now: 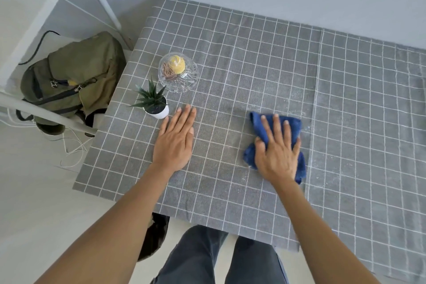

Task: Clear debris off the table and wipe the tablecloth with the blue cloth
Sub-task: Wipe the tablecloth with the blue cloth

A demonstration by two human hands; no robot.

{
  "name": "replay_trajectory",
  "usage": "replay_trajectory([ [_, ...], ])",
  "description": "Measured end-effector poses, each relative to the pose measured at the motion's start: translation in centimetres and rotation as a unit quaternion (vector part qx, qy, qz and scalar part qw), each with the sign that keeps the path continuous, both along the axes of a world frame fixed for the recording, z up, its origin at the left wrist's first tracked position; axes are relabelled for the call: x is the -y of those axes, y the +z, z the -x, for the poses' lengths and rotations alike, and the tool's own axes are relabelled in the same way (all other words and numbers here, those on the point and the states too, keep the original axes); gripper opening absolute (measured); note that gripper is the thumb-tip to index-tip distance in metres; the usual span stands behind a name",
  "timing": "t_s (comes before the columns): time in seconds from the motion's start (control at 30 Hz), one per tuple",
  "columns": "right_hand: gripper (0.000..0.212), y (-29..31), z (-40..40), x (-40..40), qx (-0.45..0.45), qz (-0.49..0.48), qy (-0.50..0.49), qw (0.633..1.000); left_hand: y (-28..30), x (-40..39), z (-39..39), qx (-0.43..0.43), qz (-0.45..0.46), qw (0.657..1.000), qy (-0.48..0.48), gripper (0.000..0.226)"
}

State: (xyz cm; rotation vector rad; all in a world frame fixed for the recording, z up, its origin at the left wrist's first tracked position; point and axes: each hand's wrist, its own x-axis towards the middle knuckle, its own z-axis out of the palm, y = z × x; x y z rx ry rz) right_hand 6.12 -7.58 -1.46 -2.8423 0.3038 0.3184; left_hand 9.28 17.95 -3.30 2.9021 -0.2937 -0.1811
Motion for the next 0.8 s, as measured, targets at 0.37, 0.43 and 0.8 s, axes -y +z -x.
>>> replay_trajectory([
  [0.37,0.061,0.8,0.4,-7.1,-0.008,-0.035,0.109,0.993,-0.1,0.0,0.0,0.010,-0.009,1.000,0.004,0.054],
  [0.43,0.062,0.8,0.6,-8.2,-0.003,-0.055,0.133,0.990,-0.1,0.0,0.0,0.014,-0.006,1.000,0.003,0.054],
  [0.8,0.062,0.4,1.6,3.8,-0.010,-0.012,-0.121,0.992,-0.2,0.0,-0.1,0.006,0.012,1.000,0.002,0.053],
])
